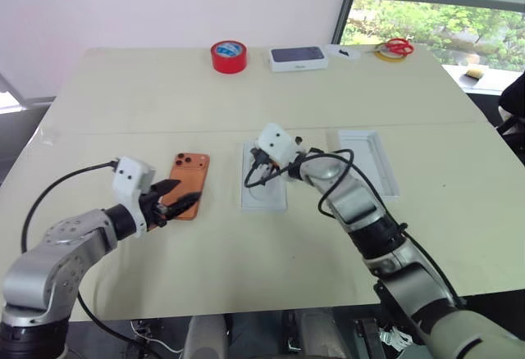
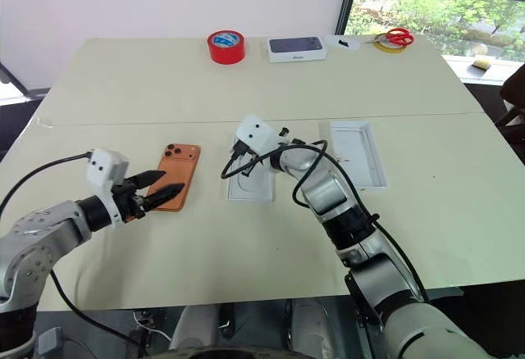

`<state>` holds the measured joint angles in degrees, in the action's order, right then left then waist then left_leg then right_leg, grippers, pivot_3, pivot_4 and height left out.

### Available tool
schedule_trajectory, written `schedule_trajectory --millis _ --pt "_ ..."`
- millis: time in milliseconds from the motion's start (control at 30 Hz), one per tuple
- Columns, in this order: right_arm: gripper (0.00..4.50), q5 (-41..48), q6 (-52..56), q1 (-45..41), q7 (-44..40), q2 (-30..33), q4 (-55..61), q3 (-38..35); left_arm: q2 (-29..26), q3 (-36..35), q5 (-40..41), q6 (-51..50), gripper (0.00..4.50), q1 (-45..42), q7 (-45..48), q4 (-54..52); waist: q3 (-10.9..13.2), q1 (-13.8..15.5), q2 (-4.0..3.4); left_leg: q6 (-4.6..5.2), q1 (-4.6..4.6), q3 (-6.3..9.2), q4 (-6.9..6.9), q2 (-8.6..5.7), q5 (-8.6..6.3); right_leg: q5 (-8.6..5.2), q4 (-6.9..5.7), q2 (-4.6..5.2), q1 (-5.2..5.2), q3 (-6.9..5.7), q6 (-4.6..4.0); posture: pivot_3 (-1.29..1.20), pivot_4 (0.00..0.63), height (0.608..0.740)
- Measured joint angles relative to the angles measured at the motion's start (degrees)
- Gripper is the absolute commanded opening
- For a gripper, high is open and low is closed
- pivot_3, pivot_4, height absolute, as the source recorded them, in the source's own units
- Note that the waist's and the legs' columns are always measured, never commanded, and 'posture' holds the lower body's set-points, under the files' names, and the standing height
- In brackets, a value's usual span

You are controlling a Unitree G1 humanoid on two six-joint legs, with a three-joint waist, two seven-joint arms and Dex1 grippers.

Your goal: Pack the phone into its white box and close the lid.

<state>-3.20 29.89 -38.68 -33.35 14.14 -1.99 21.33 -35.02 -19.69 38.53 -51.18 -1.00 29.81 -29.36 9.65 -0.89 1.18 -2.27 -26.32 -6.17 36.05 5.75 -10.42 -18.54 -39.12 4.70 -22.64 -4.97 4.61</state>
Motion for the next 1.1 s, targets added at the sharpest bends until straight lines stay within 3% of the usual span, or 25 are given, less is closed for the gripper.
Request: schedule_trajectory --millis 67,333,567,800,1100 --pt "0.0 0.63 1.62 0.79 -0.86 -0.03 1.92 0.16 1.92 -2.63 1.29 -1.33 4.45 1.1 -3.18 -0.82 0.0 0.0 0.0 0.0 0.0 0.0 0.02 0.0 0.0 0.0 -0.02 0.0 0.0 0.0 -0.01 0.0 0.15 0.73" --pt "0.0 1.78 3.55 0.39 -2.21 -1.59 3.13 0.38 6.69 -8.69 5.54 -8.4 4.45 0.56 -16.13 -2.61 -0.01 0.17 0.02 0.0 0.01 0.03 0.05 -0.01 0.0 0.0 -0.02 0.0 0.04 -0.02 -0.01 0.0 0.15 0.73" --pt "0.0 0.9 3.65 -3.85 -2.43 -2.24 0.5 0.92 3.38 -11.84 8.39 -15.58 4.45 -13.56 -21.13 7.01 -0.02 0.11 0.04 0.0 0.0 0.01 0.02 -0.02 0.0 0.0 -0.01 -0.02 0.02 -0.04 -0.01 0.0 0.15 0.73" --pt "0.0 -0.96 5.57 -3.85 -1.36 -3.7 -0.78 2.94 -1.7 -8.48 7.61 -19.53 4.45 -19.6 -18.99 17.48 -0.02 0.02 0.04 -0.03 0.0 -0.01 0.0 -0.01 0.02 0.01 -0.04 -0.03 -0.03 -0.03 -0.01 0.0 0.15 0.73" --pt "0.0 -3.18 8.02 -3.83 -0.79 -6.26 -1.17 7.24 -3.93 -1.53 4.13 -21.63 4.45 -23.55 -15.61 26.42 -0.02 0.01 0.04 -0.04 -0.04 -0.02 0.01 -0.01 0.02 0.01 -0.04 -0.02 -0.06 -0.03 -0.01 0.0 0.15 0.73"
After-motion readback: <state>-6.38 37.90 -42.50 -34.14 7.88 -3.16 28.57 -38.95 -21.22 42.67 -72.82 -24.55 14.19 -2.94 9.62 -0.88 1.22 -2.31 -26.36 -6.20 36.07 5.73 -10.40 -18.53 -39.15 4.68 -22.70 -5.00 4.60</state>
